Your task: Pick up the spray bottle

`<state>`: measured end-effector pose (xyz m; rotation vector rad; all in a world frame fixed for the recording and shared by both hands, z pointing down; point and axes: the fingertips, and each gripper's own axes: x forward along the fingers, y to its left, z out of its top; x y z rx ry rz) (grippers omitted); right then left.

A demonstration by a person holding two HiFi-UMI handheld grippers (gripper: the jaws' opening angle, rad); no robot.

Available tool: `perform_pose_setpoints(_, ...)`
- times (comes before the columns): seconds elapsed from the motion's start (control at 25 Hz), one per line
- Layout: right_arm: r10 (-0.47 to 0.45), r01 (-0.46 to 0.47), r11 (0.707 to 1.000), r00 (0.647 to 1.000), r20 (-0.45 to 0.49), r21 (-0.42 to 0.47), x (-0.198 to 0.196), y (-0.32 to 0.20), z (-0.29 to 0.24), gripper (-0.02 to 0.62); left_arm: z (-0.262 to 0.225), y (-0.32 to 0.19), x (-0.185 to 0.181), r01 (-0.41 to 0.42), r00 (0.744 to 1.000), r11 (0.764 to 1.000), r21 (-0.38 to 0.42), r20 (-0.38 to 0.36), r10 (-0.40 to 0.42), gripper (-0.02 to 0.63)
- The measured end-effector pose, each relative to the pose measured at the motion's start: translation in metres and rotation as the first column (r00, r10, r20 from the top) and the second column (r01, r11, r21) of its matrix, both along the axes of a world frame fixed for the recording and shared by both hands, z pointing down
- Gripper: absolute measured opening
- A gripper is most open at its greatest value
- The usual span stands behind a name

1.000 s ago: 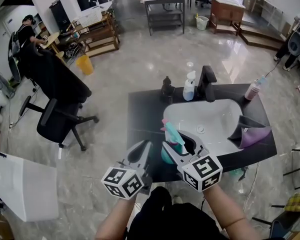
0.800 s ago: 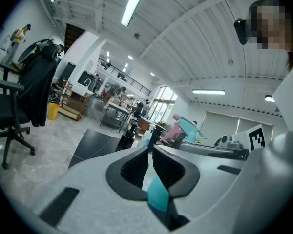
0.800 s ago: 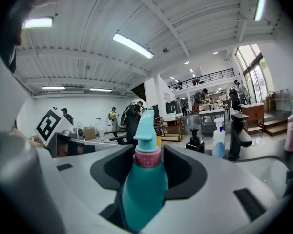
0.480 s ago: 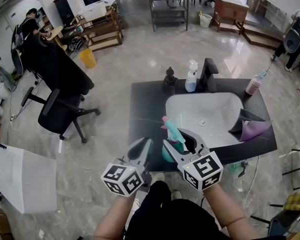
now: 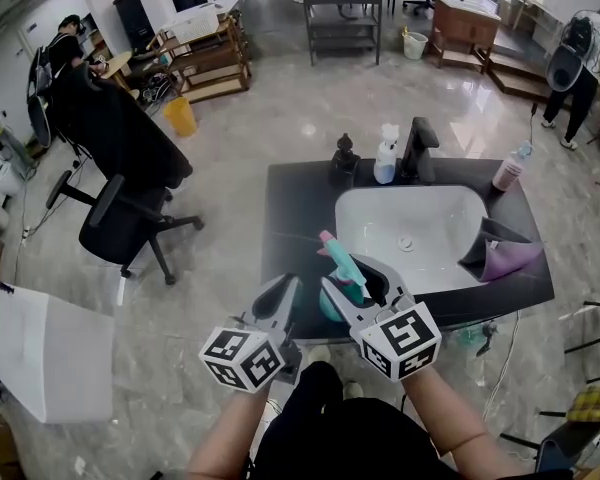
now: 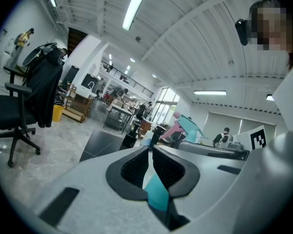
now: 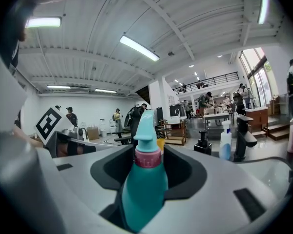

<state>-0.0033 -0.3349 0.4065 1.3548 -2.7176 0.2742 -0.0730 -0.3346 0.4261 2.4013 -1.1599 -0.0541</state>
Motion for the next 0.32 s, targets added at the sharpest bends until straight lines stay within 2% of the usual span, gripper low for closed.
perform_pose_setpoints(0.32, 0.003, -0.003, 1.0, 1.0, 0.0, -0.015, -0.007, -0.002, -0.001, 0.186, -0.005, -0.004, -0.011, 0.016, 1.0, 1.0, -0.015, -0.007, -0.016, 0.009)
